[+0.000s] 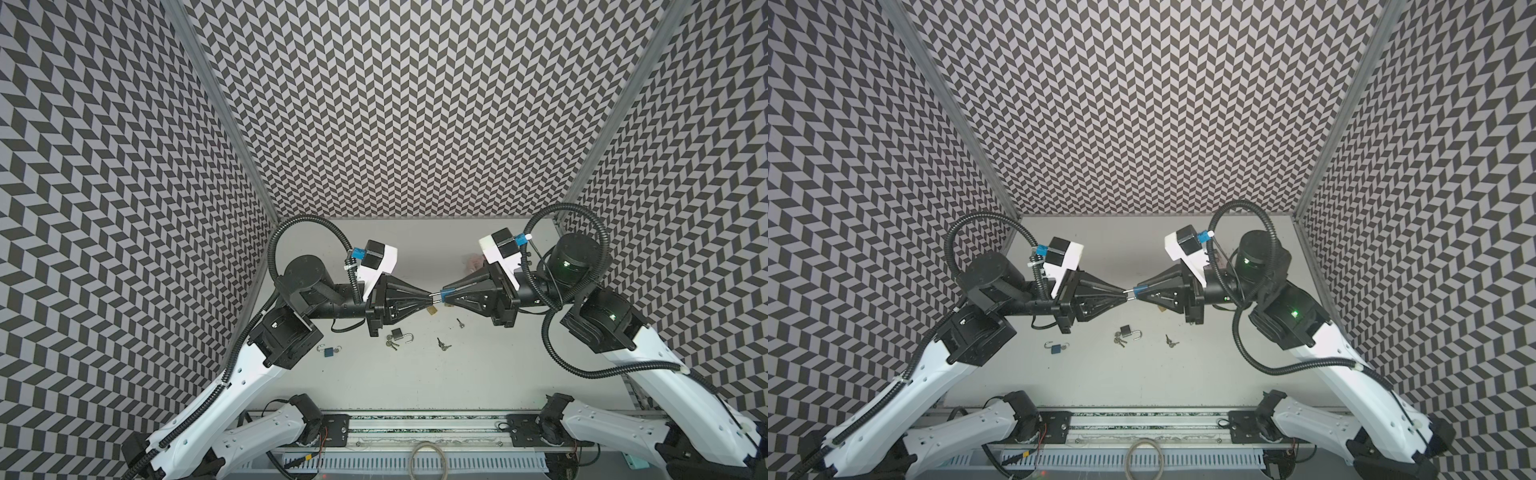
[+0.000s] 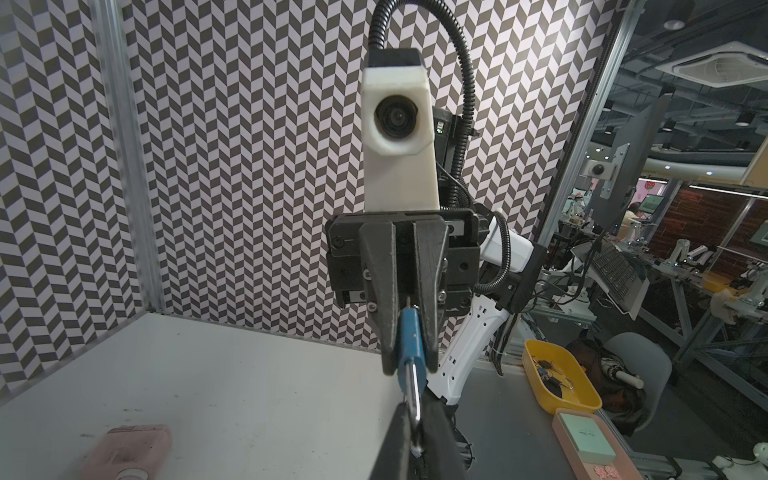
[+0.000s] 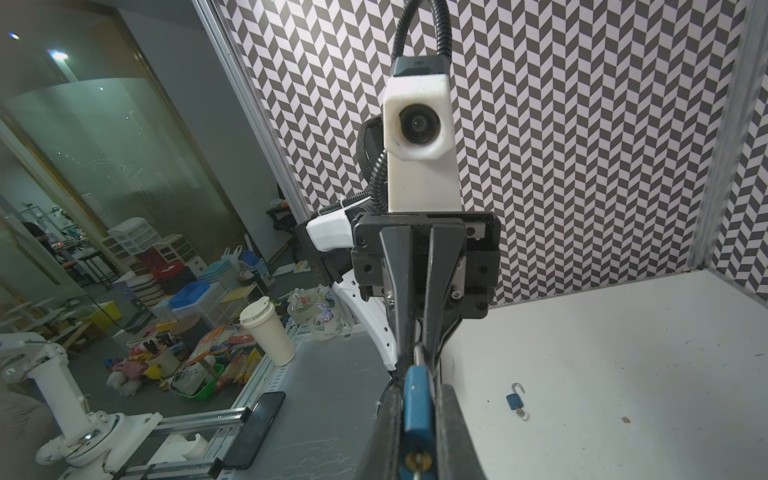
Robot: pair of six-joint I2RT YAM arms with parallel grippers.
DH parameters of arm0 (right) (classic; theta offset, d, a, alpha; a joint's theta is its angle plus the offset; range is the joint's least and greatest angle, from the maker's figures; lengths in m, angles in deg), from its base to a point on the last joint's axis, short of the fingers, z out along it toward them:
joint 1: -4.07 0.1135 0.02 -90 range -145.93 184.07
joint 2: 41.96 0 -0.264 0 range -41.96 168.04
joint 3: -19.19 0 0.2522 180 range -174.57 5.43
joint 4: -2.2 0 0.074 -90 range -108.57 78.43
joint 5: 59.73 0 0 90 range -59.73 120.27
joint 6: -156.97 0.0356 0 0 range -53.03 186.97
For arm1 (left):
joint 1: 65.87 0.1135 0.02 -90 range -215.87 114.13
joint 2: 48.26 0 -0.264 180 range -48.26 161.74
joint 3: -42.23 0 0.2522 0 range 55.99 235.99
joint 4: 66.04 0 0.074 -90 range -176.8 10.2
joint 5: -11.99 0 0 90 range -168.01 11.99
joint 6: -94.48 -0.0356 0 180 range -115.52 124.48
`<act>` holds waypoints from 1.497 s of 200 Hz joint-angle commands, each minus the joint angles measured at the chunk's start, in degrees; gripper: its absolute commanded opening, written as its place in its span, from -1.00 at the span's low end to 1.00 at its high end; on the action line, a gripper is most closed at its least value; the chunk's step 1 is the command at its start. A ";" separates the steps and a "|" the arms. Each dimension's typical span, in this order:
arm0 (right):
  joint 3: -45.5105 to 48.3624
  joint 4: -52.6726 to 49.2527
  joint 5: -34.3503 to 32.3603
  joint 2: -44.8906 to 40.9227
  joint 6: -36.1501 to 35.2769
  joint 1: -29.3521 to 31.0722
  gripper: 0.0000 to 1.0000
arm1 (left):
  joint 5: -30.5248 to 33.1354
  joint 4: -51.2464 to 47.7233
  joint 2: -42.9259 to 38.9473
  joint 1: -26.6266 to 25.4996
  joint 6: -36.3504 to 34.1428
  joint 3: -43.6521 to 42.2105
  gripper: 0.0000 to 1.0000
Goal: Lock with the key
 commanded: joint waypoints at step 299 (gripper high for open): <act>3.94 10.21 -1.56 -4.14 4.51 2.00 -1.00 | 5.89 5.09 -1.29 -5.12 2.04 -1.12 0.31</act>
